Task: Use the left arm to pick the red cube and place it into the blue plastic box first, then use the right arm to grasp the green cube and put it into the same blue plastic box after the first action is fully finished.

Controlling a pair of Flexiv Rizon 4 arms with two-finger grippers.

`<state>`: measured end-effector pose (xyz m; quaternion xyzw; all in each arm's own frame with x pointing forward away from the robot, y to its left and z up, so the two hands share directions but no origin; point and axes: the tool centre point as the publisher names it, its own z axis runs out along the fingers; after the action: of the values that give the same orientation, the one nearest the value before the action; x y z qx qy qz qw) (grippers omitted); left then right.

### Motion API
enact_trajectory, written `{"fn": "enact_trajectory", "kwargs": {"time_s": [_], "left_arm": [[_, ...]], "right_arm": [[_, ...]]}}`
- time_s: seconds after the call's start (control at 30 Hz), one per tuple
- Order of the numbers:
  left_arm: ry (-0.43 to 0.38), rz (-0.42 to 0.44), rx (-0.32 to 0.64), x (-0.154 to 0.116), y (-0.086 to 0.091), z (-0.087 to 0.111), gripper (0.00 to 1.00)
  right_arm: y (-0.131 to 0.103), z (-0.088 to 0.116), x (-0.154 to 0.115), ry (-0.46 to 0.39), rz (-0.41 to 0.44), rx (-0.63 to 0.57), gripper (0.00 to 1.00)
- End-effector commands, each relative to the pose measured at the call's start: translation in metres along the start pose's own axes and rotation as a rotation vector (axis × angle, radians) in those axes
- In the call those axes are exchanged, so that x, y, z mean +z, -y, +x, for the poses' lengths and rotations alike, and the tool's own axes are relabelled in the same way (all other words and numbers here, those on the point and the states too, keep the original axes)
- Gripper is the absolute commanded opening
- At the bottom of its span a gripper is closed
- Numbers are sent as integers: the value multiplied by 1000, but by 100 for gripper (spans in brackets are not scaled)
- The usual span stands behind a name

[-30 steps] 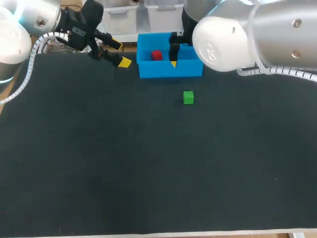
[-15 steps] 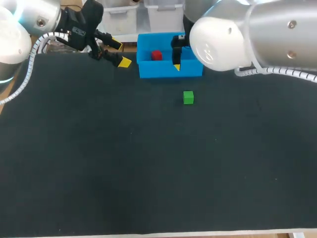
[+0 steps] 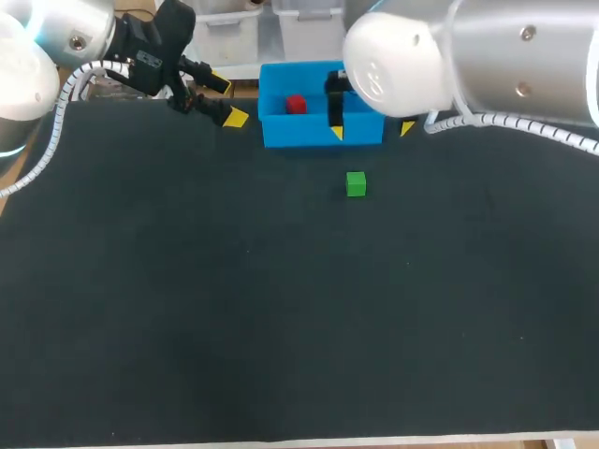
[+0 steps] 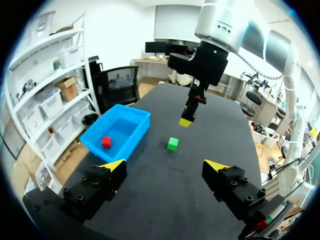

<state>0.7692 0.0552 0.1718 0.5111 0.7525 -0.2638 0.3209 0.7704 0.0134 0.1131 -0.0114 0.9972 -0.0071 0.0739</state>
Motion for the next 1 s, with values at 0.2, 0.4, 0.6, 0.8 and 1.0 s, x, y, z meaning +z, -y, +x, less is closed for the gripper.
{"fn": "enact_trajectory", "kwargs": {"time_s": [0.2, 0.4, 0.6, 0.8, 1.0], "left_arm": [[5, 1, 4, 0, 0, 1, 100], [5, 1, 4, 0, 0, 1, 100], [5, 1, 4, 0, 0, 1, 100], [5, 1, 4, 0, 0, 1, 100], [5, 1, 4, 0, 0, 1, 100]], "right_arm": [[-13, -9, 2, -28, 13, -7, 100], [-18, -11, 3, -31, 18, -11, 100], [-18, -11, 3, -33, 25, -10, 100], [-18, -11, 3, -33, 25, -10, 100], [-18, -11, 3, -33, 25, -10, 100]]}}
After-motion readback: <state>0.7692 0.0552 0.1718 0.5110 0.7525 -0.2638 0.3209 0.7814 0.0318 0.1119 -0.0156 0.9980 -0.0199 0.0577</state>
